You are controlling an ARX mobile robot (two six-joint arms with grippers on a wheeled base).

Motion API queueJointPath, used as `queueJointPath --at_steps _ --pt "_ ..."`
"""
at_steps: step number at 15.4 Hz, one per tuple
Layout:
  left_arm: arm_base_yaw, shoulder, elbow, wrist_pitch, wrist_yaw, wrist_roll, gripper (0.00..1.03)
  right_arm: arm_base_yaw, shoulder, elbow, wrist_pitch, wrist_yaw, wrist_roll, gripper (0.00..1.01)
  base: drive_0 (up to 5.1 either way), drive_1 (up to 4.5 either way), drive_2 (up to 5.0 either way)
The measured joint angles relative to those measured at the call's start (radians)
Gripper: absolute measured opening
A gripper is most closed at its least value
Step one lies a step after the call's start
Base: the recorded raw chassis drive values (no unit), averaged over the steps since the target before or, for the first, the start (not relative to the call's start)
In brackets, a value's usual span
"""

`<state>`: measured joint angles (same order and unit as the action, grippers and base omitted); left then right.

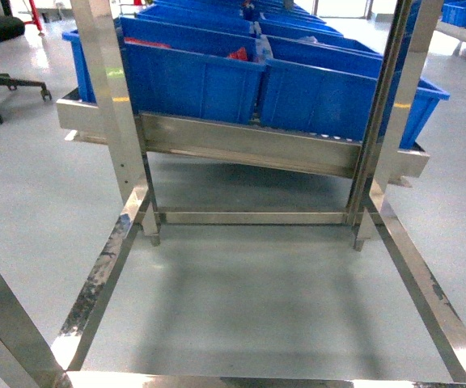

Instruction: Pick capacitor and pack into box

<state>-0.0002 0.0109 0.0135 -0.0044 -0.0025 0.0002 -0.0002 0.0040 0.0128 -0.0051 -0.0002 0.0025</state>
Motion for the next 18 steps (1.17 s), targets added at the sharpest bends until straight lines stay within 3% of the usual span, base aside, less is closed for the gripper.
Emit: queueJointPath --at_steps 18 --pt "0.0 0.0 0.0 0.0 0.0 0.0 0.98 0.0 0.0 0.0 0.0 0.0 0.0 0.98 0.0 0.0 0.0"
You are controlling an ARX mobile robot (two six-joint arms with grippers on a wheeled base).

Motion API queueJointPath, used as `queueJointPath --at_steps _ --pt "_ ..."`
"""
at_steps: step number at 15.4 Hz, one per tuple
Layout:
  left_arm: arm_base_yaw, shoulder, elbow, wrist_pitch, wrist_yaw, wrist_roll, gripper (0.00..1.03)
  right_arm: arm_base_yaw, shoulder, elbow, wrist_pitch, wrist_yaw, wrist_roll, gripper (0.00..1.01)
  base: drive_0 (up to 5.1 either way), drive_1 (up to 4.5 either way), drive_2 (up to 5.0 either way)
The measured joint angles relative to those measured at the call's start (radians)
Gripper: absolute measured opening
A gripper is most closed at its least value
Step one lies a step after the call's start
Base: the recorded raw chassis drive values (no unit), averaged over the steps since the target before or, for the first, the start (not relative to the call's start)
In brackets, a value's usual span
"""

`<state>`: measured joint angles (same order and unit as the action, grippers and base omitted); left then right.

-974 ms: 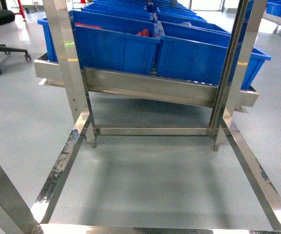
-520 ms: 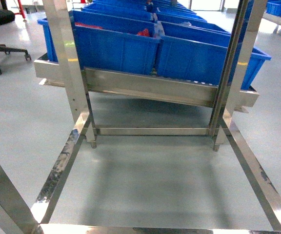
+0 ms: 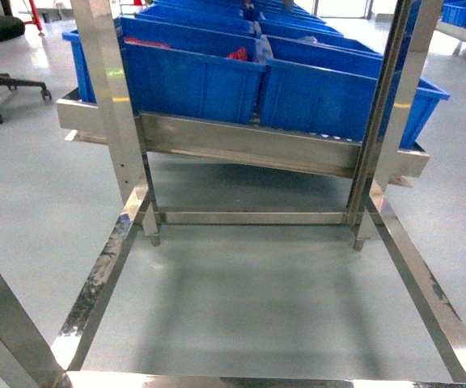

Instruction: Pick capacitor and pack into box

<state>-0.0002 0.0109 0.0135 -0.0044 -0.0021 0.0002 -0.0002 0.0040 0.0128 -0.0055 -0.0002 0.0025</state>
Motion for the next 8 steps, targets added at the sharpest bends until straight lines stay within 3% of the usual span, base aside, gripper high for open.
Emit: queueJointPath --at_steps 8 --pt "0.0 0.0 0.0 0.0 0.0 0.0 0.98 0.0 0.0 0.0 0.0 0.0 0.0 0.98 0.0 0.0 0.0"
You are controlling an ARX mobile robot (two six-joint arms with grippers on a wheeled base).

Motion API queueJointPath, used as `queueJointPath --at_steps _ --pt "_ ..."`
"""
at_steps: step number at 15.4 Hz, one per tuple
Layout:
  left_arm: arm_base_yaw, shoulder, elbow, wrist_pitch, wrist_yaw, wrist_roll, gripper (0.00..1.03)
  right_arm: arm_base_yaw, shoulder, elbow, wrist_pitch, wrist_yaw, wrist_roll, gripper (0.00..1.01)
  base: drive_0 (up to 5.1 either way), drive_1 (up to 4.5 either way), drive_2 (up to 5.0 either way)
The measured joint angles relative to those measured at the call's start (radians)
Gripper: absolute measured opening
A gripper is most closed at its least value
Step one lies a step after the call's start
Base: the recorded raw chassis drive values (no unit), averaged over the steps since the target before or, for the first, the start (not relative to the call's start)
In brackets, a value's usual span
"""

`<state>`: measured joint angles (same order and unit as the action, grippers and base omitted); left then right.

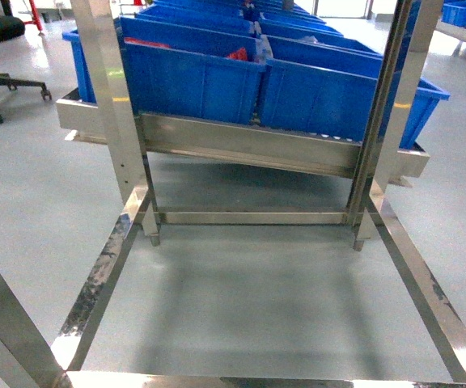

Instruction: Pick capacitor and pack into box

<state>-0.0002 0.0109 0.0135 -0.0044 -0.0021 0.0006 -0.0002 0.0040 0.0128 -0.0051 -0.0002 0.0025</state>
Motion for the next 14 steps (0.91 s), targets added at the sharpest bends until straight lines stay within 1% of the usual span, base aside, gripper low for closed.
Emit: queueJointPath --at_steps 14 --pt "0.0 0.0 0.0 0.0 0.0 0.0 0.98 0.0 0.0 0.0 0.0 0.0 0.0 0.98 0.0 0.0 0.0"
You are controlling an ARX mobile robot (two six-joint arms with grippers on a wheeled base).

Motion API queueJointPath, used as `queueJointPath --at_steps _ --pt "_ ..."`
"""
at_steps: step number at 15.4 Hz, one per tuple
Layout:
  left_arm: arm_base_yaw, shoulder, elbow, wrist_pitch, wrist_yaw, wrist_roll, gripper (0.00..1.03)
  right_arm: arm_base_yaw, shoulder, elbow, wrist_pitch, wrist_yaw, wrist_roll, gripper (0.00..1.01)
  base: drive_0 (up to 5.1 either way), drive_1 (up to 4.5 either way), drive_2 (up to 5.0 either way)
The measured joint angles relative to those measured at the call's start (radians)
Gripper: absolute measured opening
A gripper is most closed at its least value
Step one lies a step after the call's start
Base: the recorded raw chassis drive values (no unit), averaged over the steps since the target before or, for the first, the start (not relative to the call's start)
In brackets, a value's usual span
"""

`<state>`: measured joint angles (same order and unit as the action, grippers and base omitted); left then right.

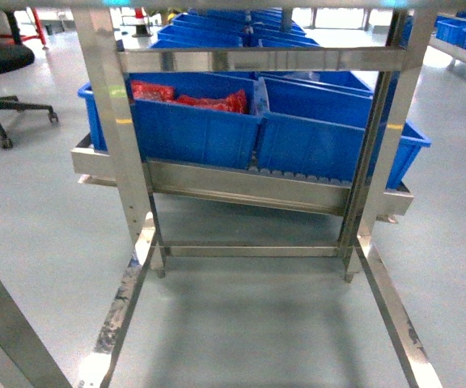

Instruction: Pick capacitor and pack into box

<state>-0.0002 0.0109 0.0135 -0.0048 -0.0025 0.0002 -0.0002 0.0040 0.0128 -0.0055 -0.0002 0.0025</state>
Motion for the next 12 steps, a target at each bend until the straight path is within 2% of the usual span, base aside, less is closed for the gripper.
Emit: queueJointPath --at_steps 12 --pt "0.0 0.0 0.0 0.0 0.0 0.0 0.98 0.0 0.0 0.0 0.001 0.001 0.0 0.98 0.0 0.0 0.0"
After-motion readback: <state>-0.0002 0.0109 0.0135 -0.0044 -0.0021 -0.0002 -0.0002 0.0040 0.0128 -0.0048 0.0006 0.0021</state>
